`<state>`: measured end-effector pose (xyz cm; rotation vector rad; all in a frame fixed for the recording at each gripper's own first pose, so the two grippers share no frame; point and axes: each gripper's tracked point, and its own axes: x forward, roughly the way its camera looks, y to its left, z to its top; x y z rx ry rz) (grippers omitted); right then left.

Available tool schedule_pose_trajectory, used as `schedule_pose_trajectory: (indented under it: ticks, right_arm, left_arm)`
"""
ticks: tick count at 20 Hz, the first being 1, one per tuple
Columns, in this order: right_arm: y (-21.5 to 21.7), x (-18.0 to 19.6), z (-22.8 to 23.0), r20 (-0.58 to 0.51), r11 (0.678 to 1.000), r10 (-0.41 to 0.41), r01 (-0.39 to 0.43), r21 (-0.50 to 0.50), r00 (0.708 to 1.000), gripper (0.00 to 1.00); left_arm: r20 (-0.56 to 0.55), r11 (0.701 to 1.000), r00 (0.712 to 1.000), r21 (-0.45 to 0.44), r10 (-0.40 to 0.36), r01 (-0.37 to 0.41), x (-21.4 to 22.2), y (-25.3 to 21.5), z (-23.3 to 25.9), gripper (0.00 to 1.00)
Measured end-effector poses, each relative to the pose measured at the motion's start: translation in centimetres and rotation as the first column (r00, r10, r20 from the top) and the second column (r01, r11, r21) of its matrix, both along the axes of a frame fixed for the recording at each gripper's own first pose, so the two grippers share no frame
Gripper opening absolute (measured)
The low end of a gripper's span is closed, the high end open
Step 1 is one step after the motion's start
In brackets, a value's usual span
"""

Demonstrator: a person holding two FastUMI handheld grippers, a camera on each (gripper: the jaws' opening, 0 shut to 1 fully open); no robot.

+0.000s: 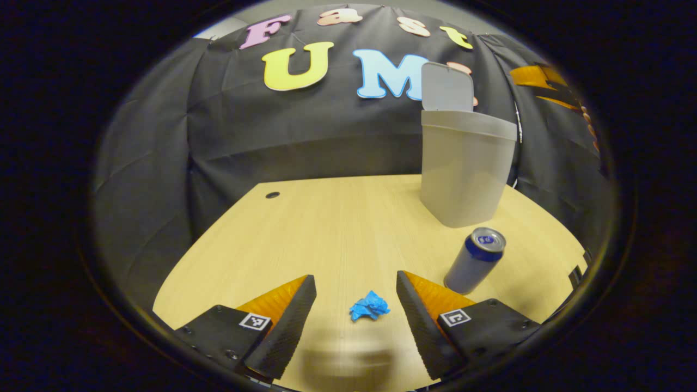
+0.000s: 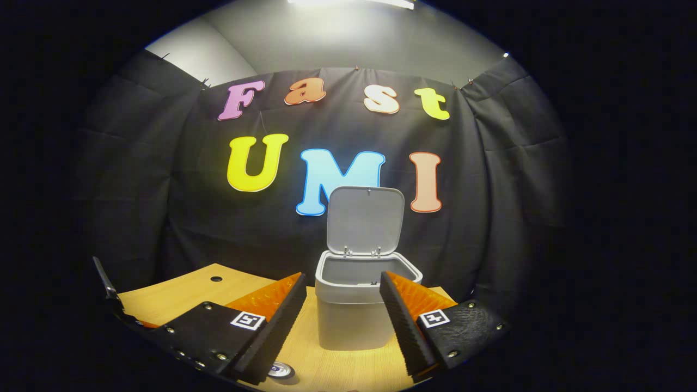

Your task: Press the lid of the desktop garbage bin to open it, pick up the crumpled paper on the desktop and throw it into the bin, then pick up the pop can on the desktop and drop it into the bin, and finally close the garbage bin lid.

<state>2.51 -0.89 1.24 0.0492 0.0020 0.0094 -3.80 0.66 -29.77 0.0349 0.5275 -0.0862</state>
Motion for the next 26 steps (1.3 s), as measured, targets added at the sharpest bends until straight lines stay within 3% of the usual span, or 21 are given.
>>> schedule_pose_trajectory:
  ticks: [1,2,4,5,6,7,11,12,13,14,15,17,18,20,21,22,23,24,26]
  right_arm:
    - [0.1,-0.3,-0.2,-0.006,1.000,-0.003,0.003,-0.001,1.000,0.92]
    - [0.2,-0.7,-0.2,-0.005,1.000,-0.006,0.006,-0.002,1.000,0.94]
    - [0.5,-1.2,-0.6,-0.016,1.000,-0.009,0.009,-0.010,1.000,0.94]
    - [0.6,-1.6,-0.8,-0.022,1.000,-0.010,0.010,-0.019,1.000,0.94]
    - [0.6,-1.9,-1.1,-0.033,0.999,-0.014,0.013,-0.031,0.999,0.94]
    - [0.7,-2.2,-1.4,-0.045,0.999,-0.016,0.014,-0.040,0.999,0.94]
    - [0.7,-3.2,-2.4,-0.083,0.998,-0.025,0.021,-0.057,0.996,0.94]
    - [0.7,-3.3,-2.5,-0.088,0.998,-0.030,0.025,-0.057,0.996,0.94]
    - [0.6,-3.5,-2.6,-0.091,0.998,-0.037,0.032,-0.058,0.995,0.94]
    - [0.4,-3.6,-2.6,-0.093,0.998,-0.043,0.038,-0.057,0.995,0.94]
    - [0.2,-3.7,-2.7,-0.096,0.997,-0.051,0.045,-0.057,0.994,0.94]
    - [0.0,-3.7,-2.7,-0.096,0.997,-0.061,0.056,-0.048,0.993,0.94]
    - [-0.2,-3.7,-2.7,-0.096,0.997,-0.065,0.062,-0.043,0.993,0.94]
    - [-0.3,-3.6,-2.7,-0.095,0.997,-0.072,0.069,-0.035,0.993,0.94]
    - [-0.4,-3.5,-2.8,-0.095,0.997,-0.074,0.071,-0.033,0.993,0.94]
    - [-0.4,-3.4,-2.7,-0.095,0.997,-0.075,0.072,-0.030,0.993,0.94]
    - [-0.4,-3.4,-2.9,-0.096,0.997,-0.077,0.074,-0.029,0.992,0.94]
    - [-0.5,-3.3,-3.0,-0.099,0.997,-0.076,0.073,-0.027,0.992,0.94]
    - [-0.4,-3.1,-3.2,-0.104,0.997,-0.074,0.072,-0.023,0.992,0.94]
  left_arm:
    - [-0.014,1.000,1.000,-0.001,-0.007,0.007,-0.1,-0.2,-0.8,0.89]
    - [-0.028,1.000,0.999,0.000,-0.014,0.014,0.4,-0.2,-1.4,0.97]
    - [-0.061,0.999,0.998,0.012,-0.034,0.034,0.8,-0.3,-3.3,1.00]
    - [-0.080,0.999,0.996,0.019,-0.045,0.047,1.1,-0.5,-4.3,0.97]
    - [-0.097,0.998,0.994,0.023,-0.052,0.055,1.4,-0.7,-5.4,0.88]
    - [-0.115,0.998,0.992,0.025,-0.058,0.061,1.7,-0.7,-6.3,1.00]
    - [-0.172,0.999,0.984,0.007,-0.052,0.054,2.7,-0.4,-8.9,1.00]
    - [-0.181,0.999,0.982,0.012,-0.045,0.048,2.8,-0.3,-9.5,0.87]
    - [-0.186,0.999,0.981,0.015,-0.044,0.048,3.1,-0.3,-9.9,0.82]
    - [-0.192,0.999,0.980,0.016,-0.047,0.051,3.2,-0.3,-10.1,0.91]
    - [-0.196,0.998,0.980,0.022,-0.047,0.053,3.1,-0.3,-10.2,0.89]
    - [-0.198,0.998,0.979,0.035,-0.052,0.060,3.2,-0.4,-10.5,0.67]
    - [-0.199,0.997,0.978,0.038,-0.056,0.065,3.2,-0.5,-10.5,0.75]
    - [-0.197,0.997,0.979,0.049,-0.054,0.065,3.3,-0.5,-10.5,0.74]
    - [-0.201,0.996,0.978,0.054,-0.054,0.066,3.2,-0.6,-10.6,0.67]
    - [-0.201,0.996,0.978,0.054,-0.059,0.071,3.3,-0.6,-10.5,0.51]
    - [-0.205,0.996,0.977,0.052,-0.066,0.078,3.2,-0.7,-10.5,0.43]
    - [-0.202,0.996,0.978,0.073,-0.044,0.059,3.3,-0.3,-10.5,0.51]
    - [-0.206,0.996,0.977,0.071,-0.046,0.062,3.3,-0.3,-10.4,0.39]
